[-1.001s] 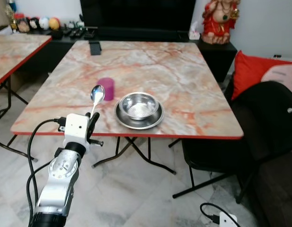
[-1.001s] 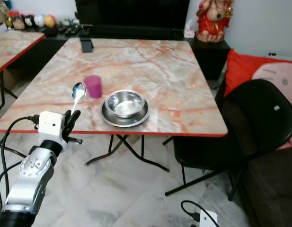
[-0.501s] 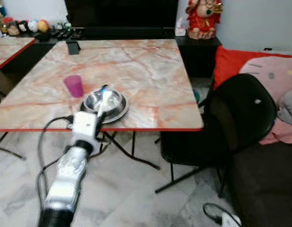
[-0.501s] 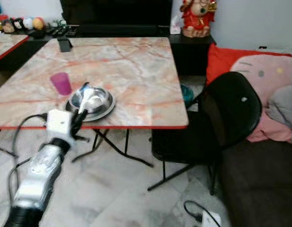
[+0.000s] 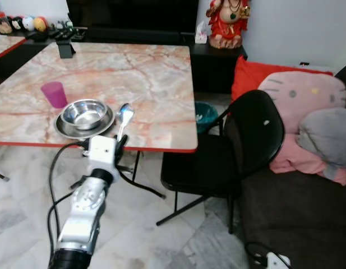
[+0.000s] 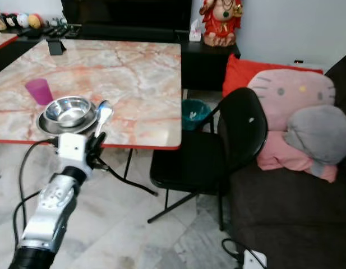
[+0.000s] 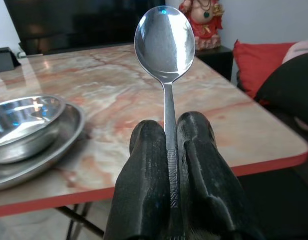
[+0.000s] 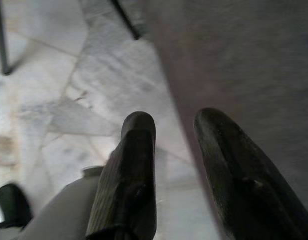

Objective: Setting the table

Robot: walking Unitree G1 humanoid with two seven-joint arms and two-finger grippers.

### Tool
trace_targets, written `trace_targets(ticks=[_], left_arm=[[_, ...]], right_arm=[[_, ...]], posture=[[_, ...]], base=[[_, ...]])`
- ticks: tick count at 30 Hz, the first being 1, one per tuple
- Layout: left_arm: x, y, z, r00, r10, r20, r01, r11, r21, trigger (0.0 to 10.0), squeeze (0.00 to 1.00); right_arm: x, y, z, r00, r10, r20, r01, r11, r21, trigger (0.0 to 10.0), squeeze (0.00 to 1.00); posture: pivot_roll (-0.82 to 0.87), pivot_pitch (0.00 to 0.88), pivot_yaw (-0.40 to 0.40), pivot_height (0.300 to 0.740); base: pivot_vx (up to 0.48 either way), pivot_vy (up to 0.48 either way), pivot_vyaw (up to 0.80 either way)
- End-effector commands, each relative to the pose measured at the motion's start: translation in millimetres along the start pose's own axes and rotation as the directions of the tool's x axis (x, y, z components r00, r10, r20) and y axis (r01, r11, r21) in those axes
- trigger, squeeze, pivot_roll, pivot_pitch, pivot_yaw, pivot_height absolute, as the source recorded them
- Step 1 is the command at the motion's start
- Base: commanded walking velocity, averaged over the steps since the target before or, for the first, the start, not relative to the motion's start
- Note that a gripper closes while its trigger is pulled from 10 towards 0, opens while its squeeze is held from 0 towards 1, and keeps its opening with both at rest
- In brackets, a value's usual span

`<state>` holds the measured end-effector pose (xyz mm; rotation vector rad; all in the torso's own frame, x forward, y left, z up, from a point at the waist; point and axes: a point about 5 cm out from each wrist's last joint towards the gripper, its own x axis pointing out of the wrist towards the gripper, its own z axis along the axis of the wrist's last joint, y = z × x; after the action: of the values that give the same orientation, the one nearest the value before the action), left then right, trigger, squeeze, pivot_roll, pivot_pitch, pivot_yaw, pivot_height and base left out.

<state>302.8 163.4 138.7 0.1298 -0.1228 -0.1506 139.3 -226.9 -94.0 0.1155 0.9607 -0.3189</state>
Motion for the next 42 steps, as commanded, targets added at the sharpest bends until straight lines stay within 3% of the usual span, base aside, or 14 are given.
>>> trace_targets(ticks=[1, 20, 42], left_arm=[[-2.0, 6.7, 2.6, 1.000, 0.016, 0.006, -0.016, 1.000, -0.026, 10.0, 0.00], [-5.9, 14.2, 2.5, 0.999, 0.053, -0.003, -0.053, 0.998, -0.028, 10.0, 0.00], [-4.4, 15.2, 6.4, 0.998, 0.055, 0.009, -0.055, 0.998, -0.017, 10.0, 0.00]], right_arm=[[-0.6, 5.8, -3.8, 1.000, 0.013, -0.011, -0.013, 1.000, 0.006, 10.0, 0.00], [-0.7, 5.3, -4.6, 1.000, 0.017, -0.015, -0.017, 1.000, -0.003, 10.0, 0.00], [-0.6, 4.5, -4.3, 1.000, 0.019, -0.018, -0.019, 1.000, -0.012, 10.0, 0.00]], posture=[[0.07, 0.000, -0.048, 0.740], [0.07, 0.000, -0.057, 0.740], [0.08, 0.000, -0.060, 0.740]], base=[[0.000, 0.000, 0.00], [0.000, 0.000, 0.00], [0.343, 0.000, 0.00]])
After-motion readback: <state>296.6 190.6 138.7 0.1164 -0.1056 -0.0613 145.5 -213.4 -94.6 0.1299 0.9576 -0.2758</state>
